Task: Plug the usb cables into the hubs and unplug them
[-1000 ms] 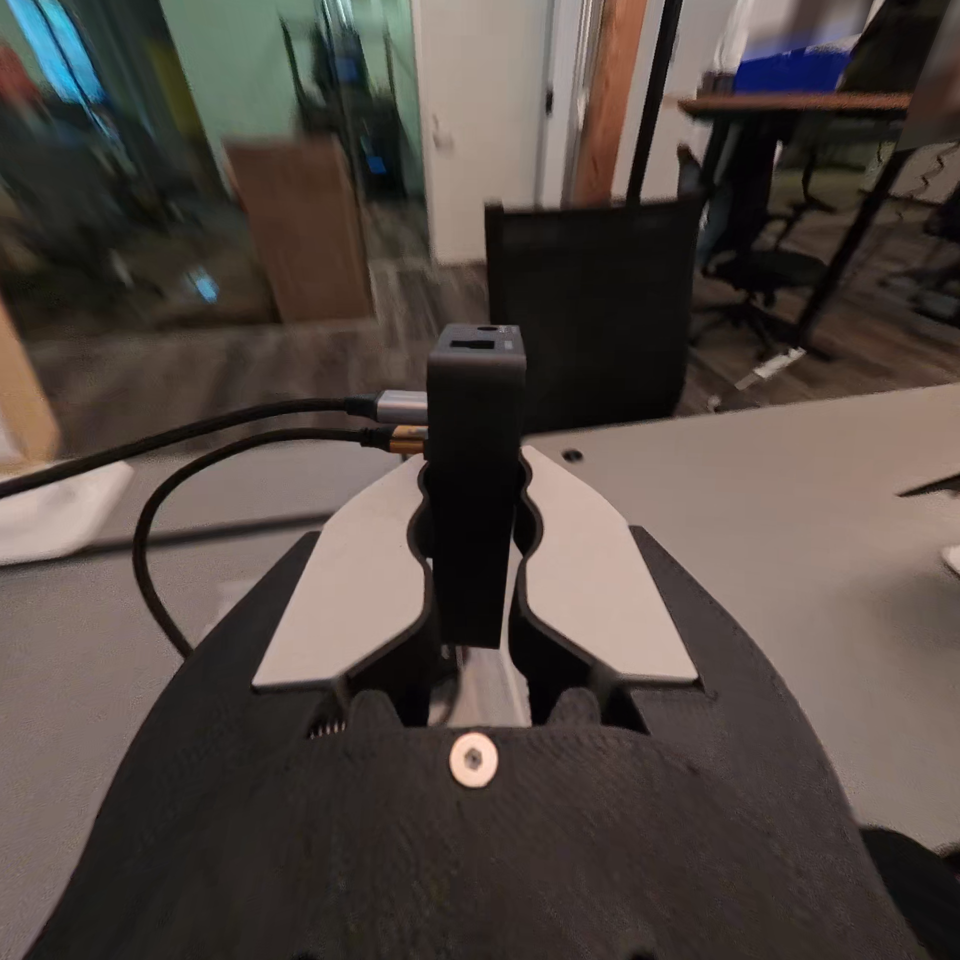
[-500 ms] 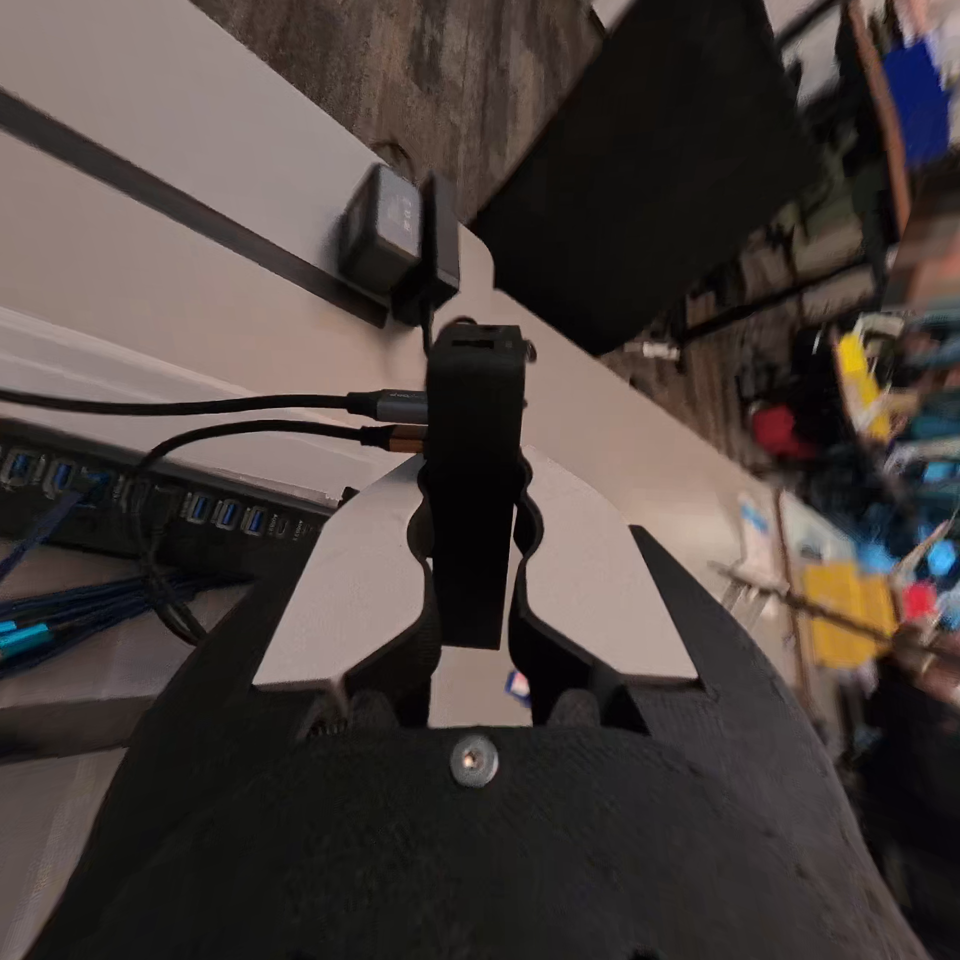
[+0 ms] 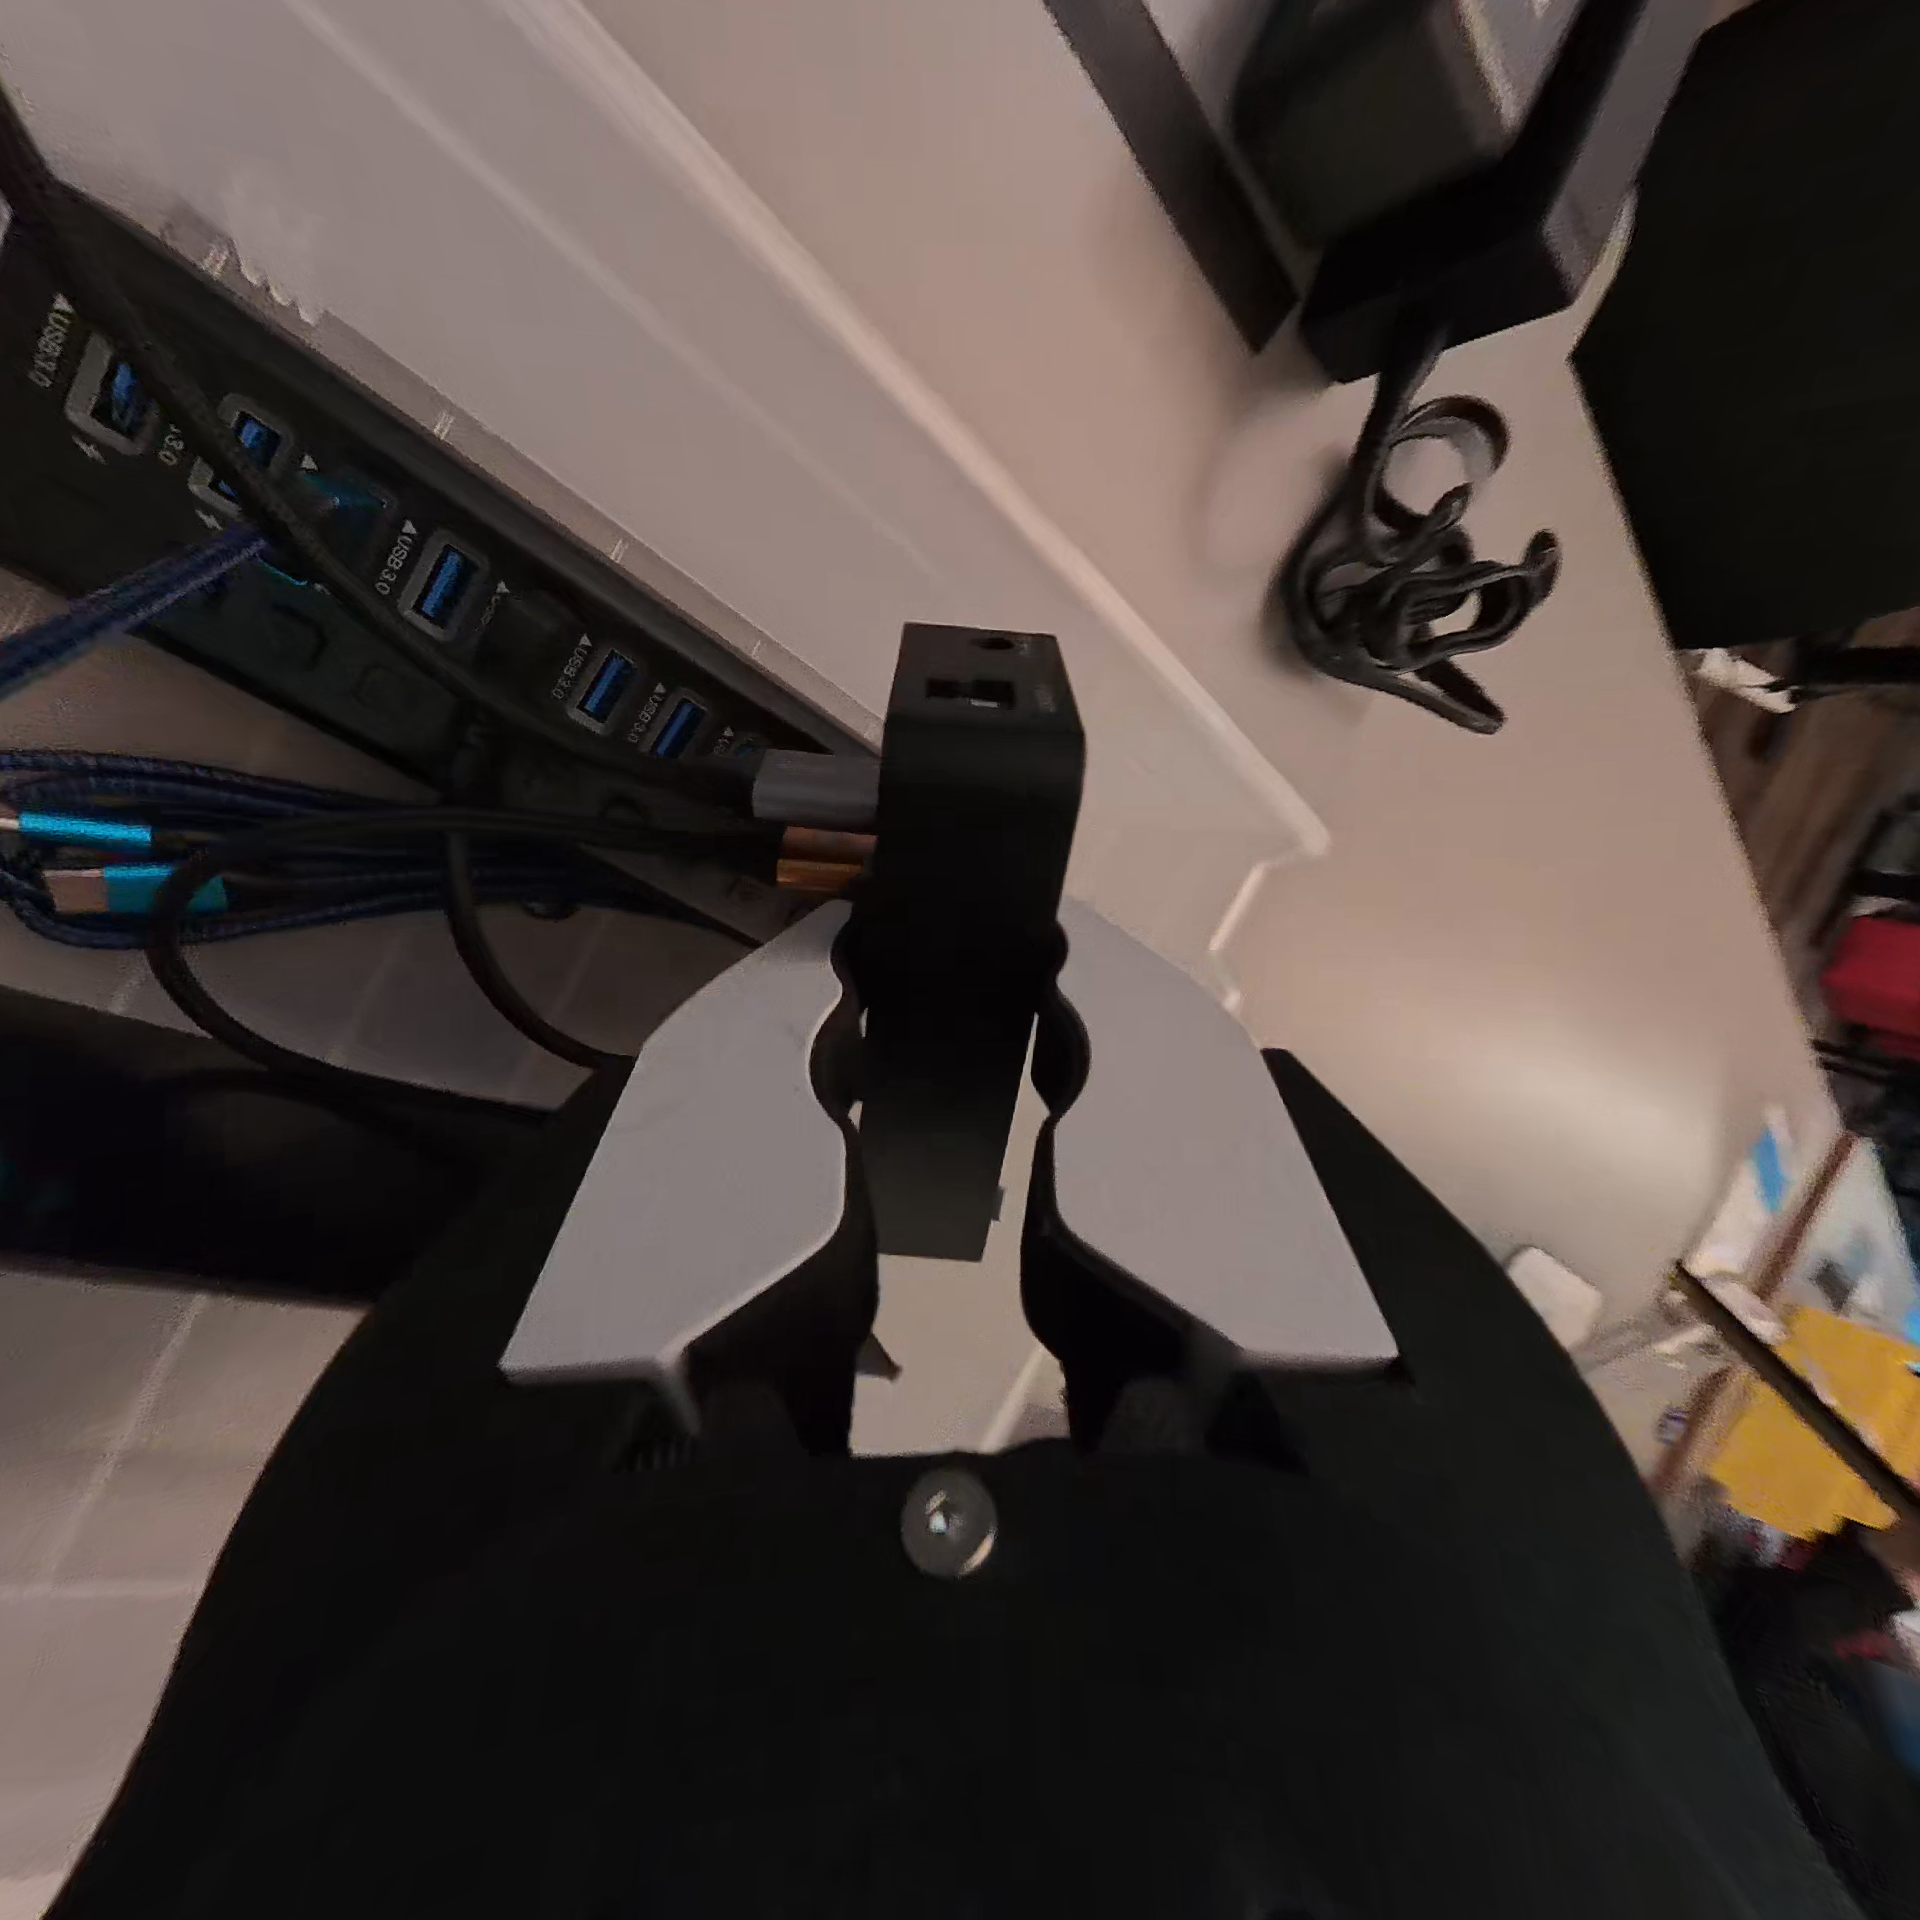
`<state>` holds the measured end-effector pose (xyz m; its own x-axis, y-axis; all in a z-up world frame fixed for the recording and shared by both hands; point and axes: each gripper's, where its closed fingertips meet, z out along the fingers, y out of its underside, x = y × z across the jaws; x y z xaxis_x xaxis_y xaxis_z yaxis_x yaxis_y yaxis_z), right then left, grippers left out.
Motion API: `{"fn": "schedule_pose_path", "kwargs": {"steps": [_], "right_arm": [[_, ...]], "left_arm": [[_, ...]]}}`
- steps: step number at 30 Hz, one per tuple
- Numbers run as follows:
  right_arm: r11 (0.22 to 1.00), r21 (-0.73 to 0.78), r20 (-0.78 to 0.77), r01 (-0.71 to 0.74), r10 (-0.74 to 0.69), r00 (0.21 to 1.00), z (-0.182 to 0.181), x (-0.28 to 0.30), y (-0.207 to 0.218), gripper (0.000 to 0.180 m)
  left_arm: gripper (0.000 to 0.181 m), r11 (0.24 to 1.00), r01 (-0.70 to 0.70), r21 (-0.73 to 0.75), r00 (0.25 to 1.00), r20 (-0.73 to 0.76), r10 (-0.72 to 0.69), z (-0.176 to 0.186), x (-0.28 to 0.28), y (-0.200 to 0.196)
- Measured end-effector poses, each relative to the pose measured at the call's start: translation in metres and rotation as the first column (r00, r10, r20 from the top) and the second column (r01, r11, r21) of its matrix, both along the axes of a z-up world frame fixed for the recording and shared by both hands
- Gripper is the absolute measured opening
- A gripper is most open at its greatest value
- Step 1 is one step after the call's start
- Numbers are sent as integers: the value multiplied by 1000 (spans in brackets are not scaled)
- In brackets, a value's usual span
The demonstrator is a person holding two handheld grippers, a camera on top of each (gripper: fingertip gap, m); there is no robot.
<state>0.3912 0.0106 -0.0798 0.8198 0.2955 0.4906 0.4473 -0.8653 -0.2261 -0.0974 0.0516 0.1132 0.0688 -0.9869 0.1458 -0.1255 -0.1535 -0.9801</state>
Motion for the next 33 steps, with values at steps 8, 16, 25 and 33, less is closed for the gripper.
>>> {"fn": "schedule_pose_path", "kwargs": {"steps": [8, 16, 25, 33], "right_arm": [[977, -140, -151, 161, -182, 972, -21, -7, -15, 40], [931, 293, -292, 220, -132, 947, 49, 3, -31, 70], [844, 249, -629, 475, -232, 742, 32, 23, -121, 58], [835, -28, -631, 550, -441, 638, -12, 23, -149, 55]], "left_arm": [[32, 996, -63, -57, 997, 43, 65, 14, -15, -3], [38, 848, -520, 104, 854, 70, 516, 49, -116, 1], [87, 447, -878, 173, 384, -303, 872, -25, -328, 38], [74, 447, -894, 20, 268, -776, 571, -161, -387, 68]]}}
